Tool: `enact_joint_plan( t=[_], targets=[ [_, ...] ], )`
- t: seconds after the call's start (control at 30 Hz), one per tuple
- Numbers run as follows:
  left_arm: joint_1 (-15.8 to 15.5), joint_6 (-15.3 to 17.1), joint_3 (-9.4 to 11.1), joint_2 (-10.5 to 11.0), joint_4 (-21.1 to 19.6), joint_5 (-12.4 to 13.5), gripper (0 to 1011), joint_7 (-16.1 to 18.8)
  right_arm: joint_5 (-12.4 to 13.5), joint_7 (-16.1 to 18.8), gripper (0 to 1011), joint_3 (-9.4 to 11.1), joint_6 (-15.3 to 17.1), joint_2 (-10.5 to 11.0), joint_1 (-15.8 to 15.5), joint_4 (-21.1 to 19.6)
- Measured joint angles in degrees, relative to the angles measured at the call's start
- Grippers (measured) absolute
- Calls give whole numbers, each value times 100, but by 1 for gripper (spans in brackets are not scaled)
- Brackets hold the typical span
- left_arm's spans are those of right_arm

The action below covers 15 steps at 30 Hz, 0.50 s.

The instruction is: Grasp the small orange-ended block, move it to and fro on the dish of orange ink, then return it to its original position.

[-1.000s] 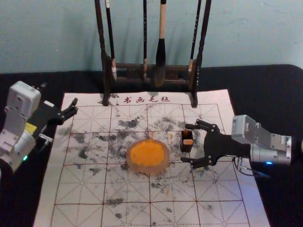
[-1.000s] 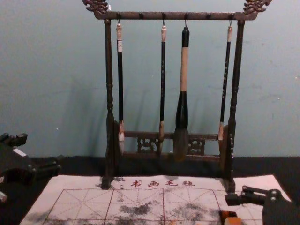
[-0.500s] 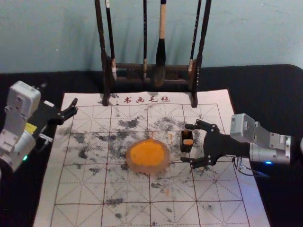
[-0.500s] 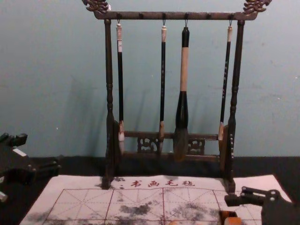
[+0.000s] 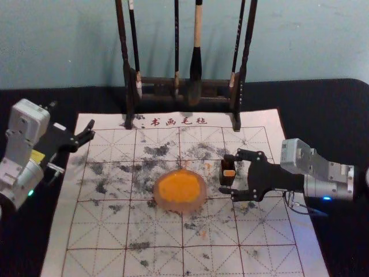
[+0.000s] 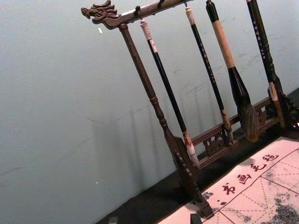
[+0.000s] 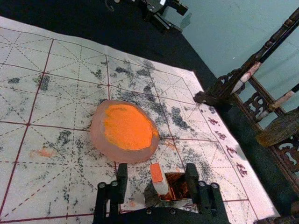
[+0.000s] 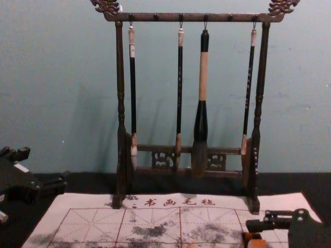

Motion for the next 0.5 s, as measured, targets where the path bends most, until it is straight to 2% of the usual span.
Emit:
enact_joint_plan(
  t=[0.03, 0.13, 0.23, 0.4, 0.43, 0.5],
  targets=[
    [1, 0, 0, 0, 0, 0, 1001, 0, 0, 0, 762, 0, 0, 0, -1, 0],
    [0, 0, 0, 0, 0, 0, 1001, 0, -1, -1, 706, 0, -2, 0, -3, 0],
    [0, 0, 0, 0, 0, 0, 1001, 0, -1, -1, 567, 0, -3, 0, -4, 0],
    [0, 0, 0, 0, 0, 0, 1001, 0, -1, -1, 448, 0, -5, 0, -6, 0],
    [1, 0, 0, 0, 0, 0, 1001, 0, -1, -1, 388, 0, -6, 0, -6, 0],
    [0, 0, 0, 0, 0, 0, 1001, 0, -1, -1, 333, 0, -7, 0, -6, 0]
  ],
)
